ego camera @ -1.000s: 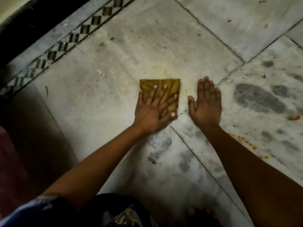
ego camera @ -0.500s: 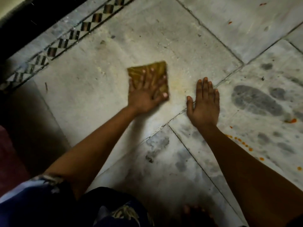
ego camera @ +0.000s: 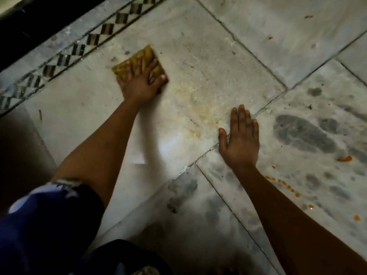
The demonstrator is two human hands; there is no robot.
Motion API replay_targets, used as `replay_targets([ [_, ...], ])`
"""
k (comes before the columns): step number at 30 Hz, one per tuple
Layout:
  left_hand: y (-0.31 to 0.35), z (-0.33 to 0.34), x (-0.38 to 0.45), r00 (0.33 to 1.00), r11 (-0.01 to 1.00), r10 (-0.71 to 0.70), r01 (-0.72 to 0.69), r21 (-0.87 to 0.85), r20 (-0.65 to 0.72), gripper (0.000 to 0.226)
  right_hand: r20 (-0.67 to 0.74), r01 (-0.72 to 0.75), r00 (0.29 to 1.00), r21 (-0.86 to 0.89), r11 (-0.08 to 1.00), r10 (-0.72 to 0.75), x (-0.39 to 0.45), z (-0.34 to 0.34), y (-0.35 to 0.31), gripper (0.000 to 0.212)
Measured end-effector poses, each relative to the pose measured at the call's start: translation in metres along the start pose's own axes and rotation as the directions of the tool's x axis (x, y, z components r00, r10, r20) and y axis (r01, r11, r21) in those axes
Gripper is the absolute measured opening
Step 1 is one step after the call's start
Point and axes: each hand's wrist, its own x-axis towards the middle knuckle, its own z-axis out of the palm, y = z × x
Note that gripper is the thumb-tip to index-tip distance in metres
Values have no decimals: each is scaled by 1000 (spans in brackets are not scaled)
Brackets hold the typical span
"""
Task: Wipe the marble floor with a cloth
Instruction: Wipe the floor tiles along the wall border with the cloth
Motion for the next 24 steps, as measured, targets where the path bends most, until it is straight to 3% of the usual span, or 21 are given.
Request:
replay_targets([
  [3, 52, 8, 18, 989, 989, 144, -145, 7, 40, 68, 3, -1, 1000, -4, 1000, 1, -1, 0, 1, 65],
  [7, 89, 21, -28, 924, 921, 368, -377, 94, 99, 77, 3, 1, 1000, 4, 1000, -1, -2, 0, 0, 65],
  [12, 33, 23, -94, 795, 793, 600, -606, 70, 87, 73, 7, -5, 1000, 14, 1000, 5, -4, -1, 0, 65],
  [18, 15, -2, -108, 883, 883, 469, -469, -9, -9, 59, 63, -6, 998, 26, 1000, 5, -4, -8, -3, 67],
  [22, 33, -3, -147, 857, 856, 514, -515, -51, -19, 67, 149, -12, 989, 66, 998, 2, -2, -18, -2, 70],
  [24, 36, -4, -164, 893, 878, 449, -437, -198, 19, 65, 237, -27, 971, 118, 993, -2, 2, -27, -1, 64],
])
